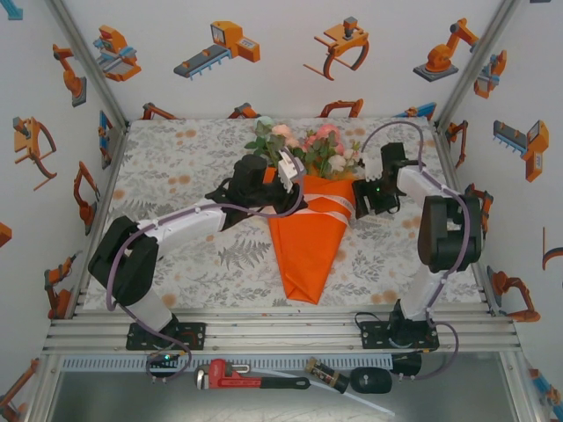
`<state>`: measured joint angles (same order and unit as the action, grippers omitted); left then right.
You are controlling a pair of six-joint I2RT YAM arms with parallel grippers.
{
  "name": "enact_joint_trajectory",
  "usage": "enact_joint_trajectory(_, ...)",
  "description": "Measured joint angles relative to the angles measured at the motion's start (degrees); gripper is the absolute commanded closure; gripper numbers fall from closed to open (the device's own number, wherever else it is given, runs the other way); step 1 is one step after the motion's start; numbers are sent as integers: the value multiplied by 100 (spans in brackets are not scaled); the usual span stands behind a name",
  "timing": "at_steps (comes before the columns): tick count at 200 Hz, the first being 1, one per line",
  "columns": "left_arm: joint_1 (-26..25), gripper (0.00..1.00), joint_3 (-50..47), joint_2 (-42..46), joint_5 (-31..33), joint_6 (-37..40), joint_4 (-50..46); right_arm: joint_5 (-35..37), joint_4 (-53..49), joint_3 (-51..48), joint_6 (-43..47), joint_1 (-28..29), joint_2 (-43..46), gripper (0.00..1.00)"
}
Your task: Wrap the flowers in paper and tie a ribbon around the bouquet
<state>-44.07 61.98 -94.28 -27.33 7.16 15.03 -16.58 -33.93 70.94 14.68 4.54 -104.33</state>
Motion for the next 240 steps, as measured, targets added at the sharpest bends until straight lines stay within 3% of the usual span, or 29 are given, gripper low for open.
enact_joint_trajectory(44,85,61,-61,0,-111,0,120,-35,199,-57,501,245,-33,37)
enact_joint_trajectory(66,111,60,-85,0,-125,0,186,-4,247,-57,662,319,-144,43)
enact_joint_trajectory(107,111,53,-153,0,-190,2,234,118,356,-46,800,354,-323,68)
enact_joint_trajectory(148,111,46,-208,0,-317,212,291,122,422,-48,835,354,-348,100)
enact_joint_trajectory(204,109,28,-284,-153,-669,866,520,94,680,-374,629,354,256,100)
enact_joint_trajectory(216,109,26,-284,-278,-706,970,632,92,892,-555,573,354,595,64)
enact_joint_trajectory(220,109,25,-284,-323,-713,1010,660,94,964,-621,551,354,708,56)
enact_joint_trajectory(227,109,25,-284,-400,-723,1054,688,96,1084,-717,586,354,868,47)
enact_joint_trajectory(240,109,24,-284,-511,-730,1110,704,98,1235,-817,754,354,1014,43)
